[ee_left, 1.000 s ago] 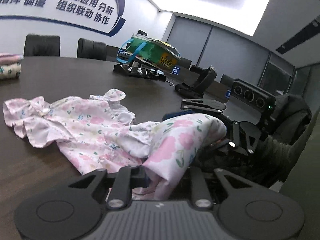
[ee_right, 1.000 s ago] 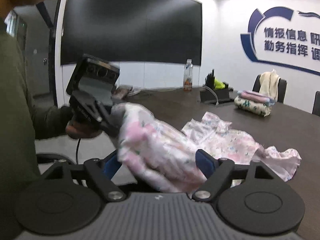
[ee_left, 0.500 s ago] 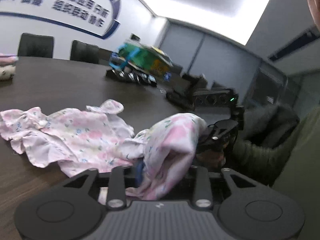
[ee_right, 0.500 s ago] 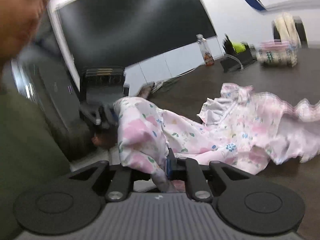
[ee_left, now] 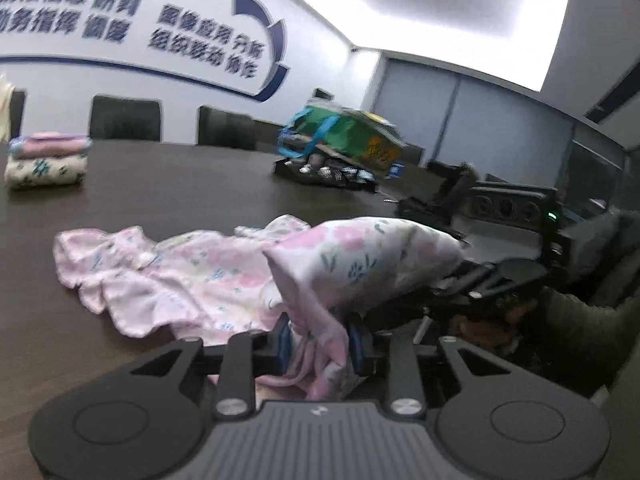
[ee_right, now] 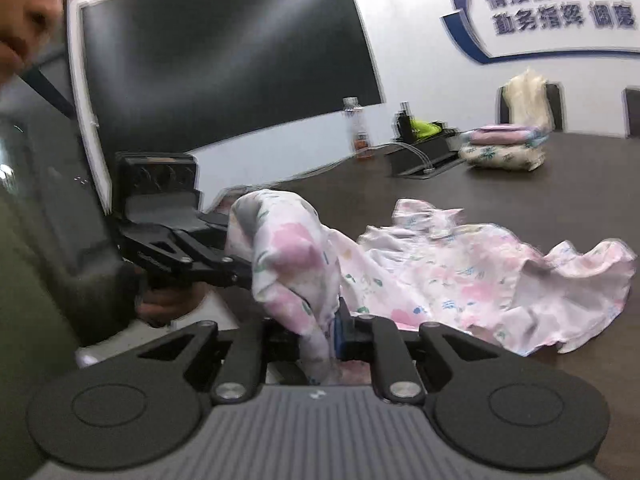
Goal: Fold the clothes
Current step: 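Carry the held hem over the dress toward the collar with both grippers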
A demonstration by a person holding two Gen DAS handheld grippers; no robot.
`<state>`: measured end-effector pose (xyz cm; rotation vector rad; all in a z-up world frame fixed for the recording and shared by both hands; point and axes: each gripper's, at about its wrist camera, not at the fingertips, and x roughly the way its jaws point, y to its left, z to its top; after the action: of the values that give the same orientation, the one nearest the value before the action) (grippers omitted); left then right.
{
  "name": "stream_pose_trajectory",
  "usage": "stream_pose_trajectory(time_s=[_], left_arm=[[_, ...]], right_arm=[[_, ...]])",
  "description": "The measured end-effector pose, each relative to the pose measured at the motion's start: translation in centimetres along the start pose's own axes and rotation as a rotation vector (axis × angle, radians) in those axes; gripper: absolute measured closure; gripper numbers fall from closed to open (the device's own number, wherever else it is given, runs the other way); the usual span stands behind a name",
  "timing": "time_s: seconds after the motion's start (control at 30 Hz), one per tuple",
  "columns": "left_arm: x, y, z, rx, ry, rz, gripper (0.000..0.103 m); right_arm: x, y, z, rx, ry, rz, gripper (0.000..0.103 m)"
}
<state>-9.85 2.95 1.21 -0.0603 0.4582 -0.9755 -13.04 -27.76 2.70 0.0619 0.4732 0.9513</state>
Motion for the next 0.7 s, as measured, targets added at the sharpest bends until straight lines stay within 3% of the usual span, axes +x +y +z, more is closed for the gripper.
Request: stream_pose_trajectory(time_s=[0.07, 0.2, 0.3, 0.4, 0.57, 0.7], left_arm=[[-0.2, 0.2, 0.3, -0.005, -0.02, 0.04, 0.073], [-0.6, 0.5, 0.8, -0.016, -0.059, 0.12, 0.051], [-4.0, 0.9, -0.4, -0.041, -0.103, 0.123, 0.039], [-7.3, 1.3, -1.7, -0.088, -0.136, 0.123, 0.039], [-10.4, 2.0, -3.8, -0.242, -0.14, 0.16, 0.032], [-11.4, 2.0, -4.9, -0.321, -0.167, 0.191, 0.027]], right_arm=[[0.2, -0.7, 0.1, 0.028, -0.032, -0.032, 0.09], [0.0, -0.5, 0.8, 0.012, -0.092, -0.111, 0.091], [0.6, 3.0, 0.7, -0.199, -0.08, -0.231, 0.091], [2.8, 6.5, -0.5, -0.334, -0.044, -0.313, 0.091], [7.0, 10.6, -1.5, -0.401, 0.0, -0.366, 0.091], [11.2, 12.9, -1.3, -0.466, 0.057, -0.466, 0.09]])
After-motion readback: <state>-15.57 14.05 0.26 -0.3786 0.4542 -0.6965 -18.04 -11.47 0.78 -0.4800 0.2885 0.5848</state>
